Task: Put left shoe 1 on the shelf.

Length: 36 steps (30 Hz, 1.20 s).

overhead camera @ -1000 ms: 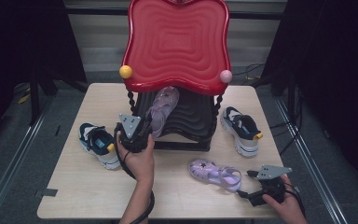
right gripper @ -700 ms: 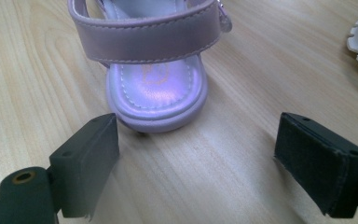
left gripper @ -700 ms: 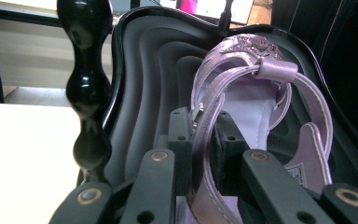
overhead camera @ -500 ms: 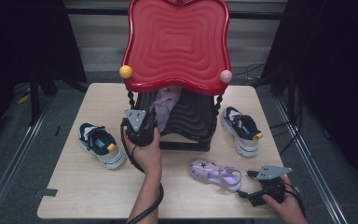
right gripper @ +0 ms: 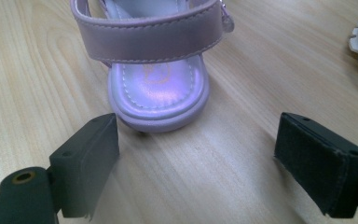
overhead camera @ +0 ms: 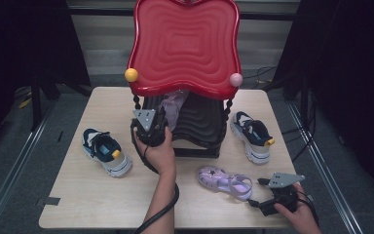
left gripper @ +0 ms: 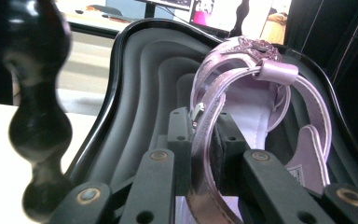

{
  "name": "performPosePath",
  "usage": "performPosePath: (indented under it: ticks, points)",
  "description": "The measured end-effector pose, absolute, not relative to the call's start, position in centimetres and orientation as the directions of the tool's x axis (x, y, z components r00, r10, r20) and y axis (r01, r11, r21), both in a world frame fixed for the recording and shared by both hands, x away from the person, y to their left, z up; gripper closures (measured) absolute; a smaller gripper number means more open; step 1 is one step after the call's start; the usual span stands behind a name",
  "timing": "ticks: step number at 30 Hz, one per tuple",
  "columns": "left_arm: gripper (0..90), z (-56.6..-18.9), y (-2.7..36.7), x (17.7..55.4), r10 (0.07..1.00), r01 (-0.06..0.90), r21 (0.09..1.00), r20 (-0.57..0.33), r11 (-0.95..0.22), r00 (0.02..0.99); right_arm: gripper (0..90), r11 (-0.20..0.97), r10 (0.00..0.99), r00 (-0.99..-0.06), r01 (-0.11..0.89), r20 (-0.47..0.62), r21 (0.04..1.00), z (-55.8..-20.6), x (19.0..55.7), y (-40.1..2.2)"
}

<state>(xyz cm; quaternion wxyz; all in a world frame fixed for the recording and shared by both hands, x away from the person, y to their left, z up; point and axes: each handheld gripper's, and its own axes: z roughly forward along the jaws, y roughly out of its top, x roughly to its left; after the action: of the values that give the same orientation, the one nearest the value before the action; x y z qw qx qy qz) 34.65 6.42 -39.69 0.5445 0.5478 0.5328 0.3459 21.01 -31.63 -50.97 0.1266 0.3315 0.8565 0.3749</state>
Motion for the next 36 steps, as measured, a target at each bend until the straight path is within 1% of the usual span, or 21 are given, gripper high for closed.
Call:
performPosePath:
  ticks: [7,17,20,21,27,28,30,36]
  points:
    - [79.6,-40.1,6.0,35.2,0.959,0.208,0.96,-0.226,0.19,0.168,13.1,0.499,0.663,-0.748,0.475,0.034,0.724,-51.0,21.0,-31.6]
    - [79.3,-40.0,5.4,36.1,0.956,0.184,0.955,-0.258,0.231,0.139,13.1,0.5,0.662,-0.749,0.474,0.034,0.725,-51.0,21.0,-31.6]
    - [79.2,-40.2,5.0,36.3,0.958,0.184,0.955,-0.257,0.231,0.128,13.1,0.5,0.662,-0.749,0.475,0.034,0.725,-51.0,21.0,-31.6]
    - [79.2,-40.4,5.0,36.4,0.953,0.191,0.949,-0.276,0.25,0.127,13.1,0.5,0.662,-0.749,0.474,0.033,0.725,-51.0,21.0,-31.6]
    - [78.2,-40.9,4.6,36.7,0.953,0.187,0.946,-0.286,0.263,0.104,13.1,0.5,0.661,-0.749,0.475,0.034,0.724,-51.0,21.0,-31.6]
    - [78.2,-41.0,4.6,36.7,0.953,0.201,0.944,-0.286,0.262,0.103,13.1,0.5,0.661,-0.749,0.475,0.034,0.724,-51.0,21.0,-31.6]
    - [77.4,-41.3,4.4,36.7,0.947,0.197,0.939,-0.305,0.281,0.1,13.1,0.5,0.661,-0.75,0.474,0.035,0.724,-51.0,21.0,-31.6]
    - [73.9,-41.4,4.2,36.4,0.952,0.199,0.946,-0.282,0.255,0.121,13.1,0.502,0.66,-0.751,0.473,0.034,0.724,-51.0,21.0,-31.6]
